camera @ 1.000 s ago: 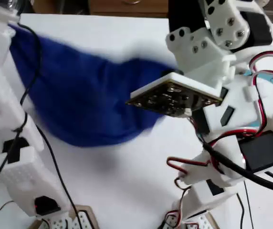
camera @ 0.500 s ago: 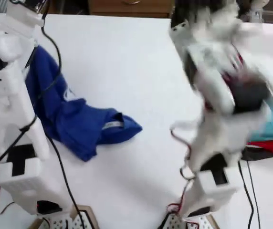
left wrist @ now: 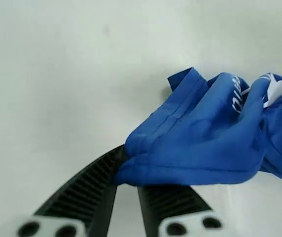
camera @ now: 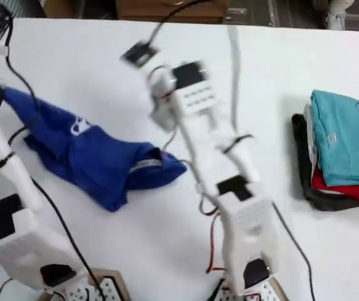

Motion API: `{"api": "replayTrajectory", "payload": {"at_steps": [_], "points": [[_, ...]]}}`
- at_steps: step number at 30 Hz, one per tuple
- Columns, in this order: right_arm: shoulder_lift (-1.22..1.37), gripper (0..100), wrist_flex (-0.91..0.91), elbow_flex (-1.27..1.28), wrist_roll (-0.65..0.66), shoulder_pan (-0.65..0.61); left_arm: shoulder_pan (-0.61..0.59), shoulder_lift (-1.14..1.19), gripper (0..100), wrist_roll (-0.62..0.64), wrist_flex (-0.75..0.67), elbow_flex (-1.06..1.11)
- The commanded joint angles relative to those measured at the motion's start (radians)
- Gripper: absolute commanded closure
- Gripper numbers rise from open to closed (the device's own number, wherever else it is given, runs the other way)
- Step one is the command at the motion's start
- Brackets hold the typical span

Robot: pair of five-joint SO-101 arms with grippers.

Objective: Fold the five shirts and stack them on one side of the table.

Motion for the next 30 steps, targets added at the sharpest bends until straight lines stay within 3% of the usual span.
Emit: {"api": "replayTrajectory", "payload": {"at_steps": [1, 11, 26, 30], "points": [[0.048, 74.8, -0.093, -0.005, 0.029, -0.067, -0.052, -0.058, 98, -0.008, -0.017, 0.025], [0.165, 82.9, -0.202, -0.005, -0.098, -0.193, -0.12, -0.063, 98, -0.008, -0.11, 0.119], [0.236, 83.3, -0.147, -0.005, -0.1, -0.251, -0.115, -0.063, 98, -0.008, -0.123, 0.12], [0.231, 95.2, -0.114, -0.006, -0.1, -0.251, -0.115, -0.063, 98, -0.008, -0.123, 0.119]]}}
